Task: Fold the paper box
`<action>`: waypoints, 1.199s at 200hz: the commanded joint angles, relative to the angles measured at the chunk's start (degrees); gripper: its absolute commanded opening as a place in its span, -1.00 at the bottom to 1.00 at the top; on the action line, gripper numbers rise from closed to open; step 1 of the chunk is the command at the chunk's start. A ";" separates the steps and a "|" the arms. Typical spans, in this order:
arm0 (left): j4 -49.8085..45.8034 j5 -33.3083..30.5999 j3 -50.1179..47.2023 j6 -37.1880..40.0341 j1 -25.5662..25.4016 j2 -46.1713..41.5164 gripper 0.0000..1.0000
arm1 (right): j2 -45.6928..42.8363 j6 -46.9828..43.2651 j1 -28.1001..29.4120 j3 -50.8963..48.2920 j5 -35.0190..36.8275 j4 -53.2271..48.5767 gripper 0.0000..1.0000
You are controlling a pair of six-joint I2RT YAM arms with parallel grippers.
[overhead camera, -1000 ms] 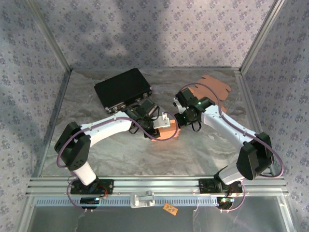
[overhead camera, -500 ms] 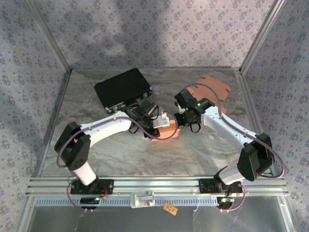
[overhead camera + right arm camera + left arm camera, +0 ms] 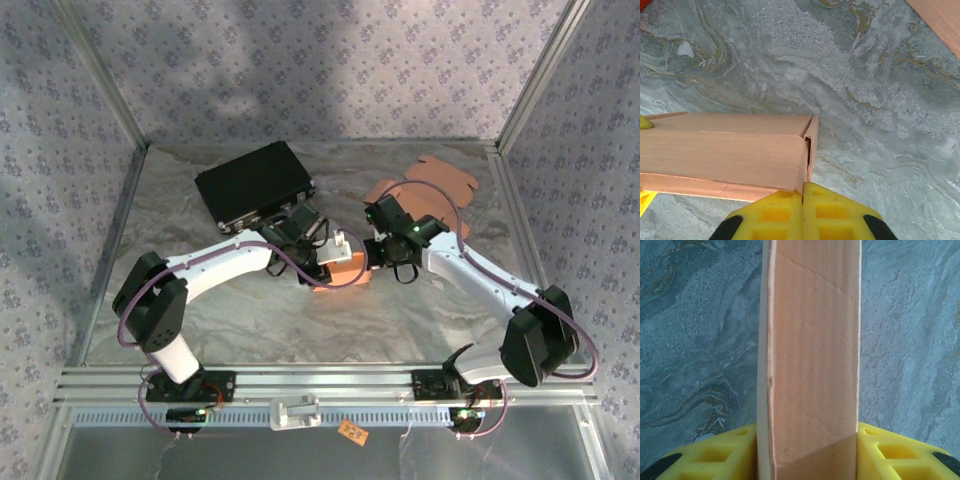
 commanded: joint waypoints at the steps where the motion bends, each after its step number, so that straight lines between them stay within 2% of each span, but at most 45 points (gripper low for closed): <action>1: -0.60 0.75 -0.55 -2.98 1.10 -1.87 -0.06 | -1.70 2.00 0.39 -1.88 3.84 -2.52 -1.00; 98: 1.48 0.31 -9.01 -11.33 1.06 -12.93 0.08 | 0.07 2.99 1.52 1.04 5.16 -3.78 -1.00; 145: 2.05 -3.29 -7.40 -14.15 1.20 -14.53 0.08 | 0.81 3.89 3.00 2.27 6.65 -4.05 -1.00; 209: -6.68 -6.94 -2.94 -23.07 2.34 -18.65 -0.02 | 2.33 4.72 4.68 3.42 7.76 -3.96 -1.00; 240: -11.97 -2.19 1.01 -26.07 5.42 -17.14 -0.09 | 2.39 4.55 5.04 3.50 8.17 -4.32 -1.00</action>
